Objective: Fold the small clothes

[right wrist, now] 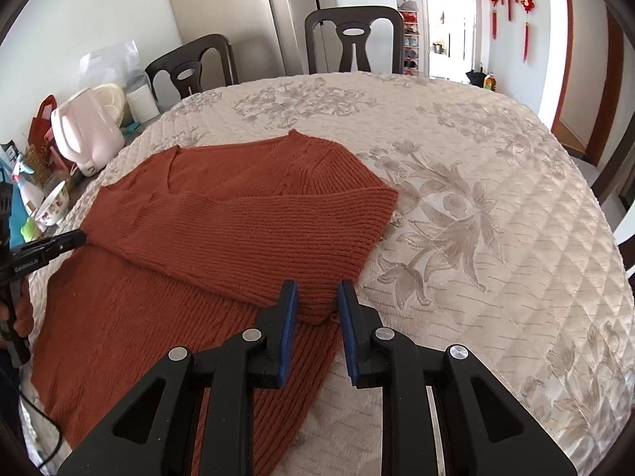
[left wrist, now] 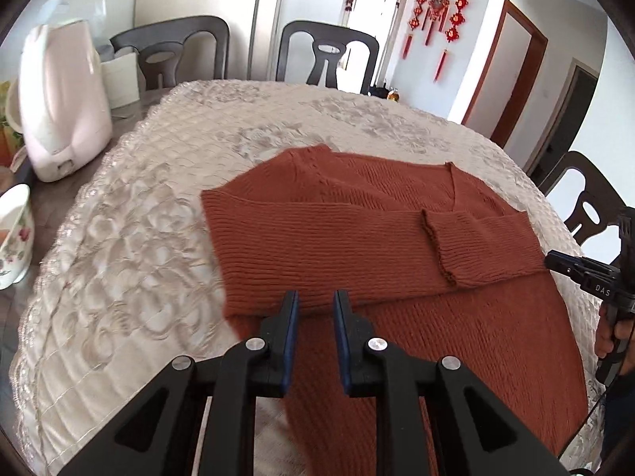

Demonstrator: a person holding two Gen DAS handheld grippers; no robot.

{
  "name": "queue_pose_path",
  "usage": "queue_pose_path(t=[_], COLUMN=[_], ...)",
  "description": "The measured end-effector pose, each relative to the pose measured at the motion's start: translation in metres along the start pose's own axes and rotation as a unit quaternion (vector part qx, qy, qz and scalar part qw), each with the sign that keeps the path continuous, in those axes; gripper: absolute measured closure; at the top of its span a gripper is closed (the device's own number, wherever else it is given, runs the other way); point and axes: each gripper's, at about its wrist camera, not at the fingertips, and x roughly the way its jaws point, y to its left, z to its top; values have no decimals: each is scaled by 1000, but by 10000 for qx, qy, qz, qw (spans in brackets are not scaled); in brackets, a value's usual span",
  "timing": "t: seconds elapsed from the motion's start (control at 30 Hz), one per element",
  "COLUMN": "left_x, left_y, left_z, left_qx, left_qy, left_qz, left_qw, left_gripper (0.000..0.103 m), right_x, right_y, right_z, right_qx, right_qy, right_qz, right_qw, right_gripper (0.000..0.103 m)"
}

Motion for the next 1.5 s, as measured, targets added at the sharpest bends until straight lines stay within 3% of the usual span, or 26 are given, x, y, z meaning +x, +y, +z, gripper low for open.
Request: queue_pose_path(t=[0.17, 0.27, 0.67, 0.83, 1.03, 1.2, 1.37, 1.5], left_x=[0, 10, -18, -32, -49, -52, -58, -65], left_y=[9, 11, -3, -6, -9, -7, -6, -7], left_z=[-1, -6, -30, -43, -55, -71, -85, -99], left_qx=[-106, -179, -48, -50, -86, -294, -456, -774], left_qy=[-82, 32, 43, -14, -155, -23, 50, 110], left_qz=[-13, -59, -267, -270, -170, -223, -275, -588], left_qw=[9999, 9998, 9996, 9996, 9997, 9993, 9986, 9952], left_gripper=[76, 76, 75, 68, 64, 64, 64, 63], right_x=[-1, 2, -22, -32, -40, -41, -45, -51], right_y=[3, 1, 13, 18, 13, 11, 8, 8], right_z=[-2, -4, -23, -31, -44, -61, -76, -88], right_qx=[-35, -14, -61, -129, 129, 286, 498, 765], right_qy=[14, 69, 132, 120, 157, 286, 358, 473], right_qz=[42, 53, 342, 389, 618, 751, 1023, 1518], right_qw=[10000, 10000, 9993, 9991, 9979, 9964, 9929, 9843], right_gripper=[81, 81, 81, 64, 63, 63, 63, 63])
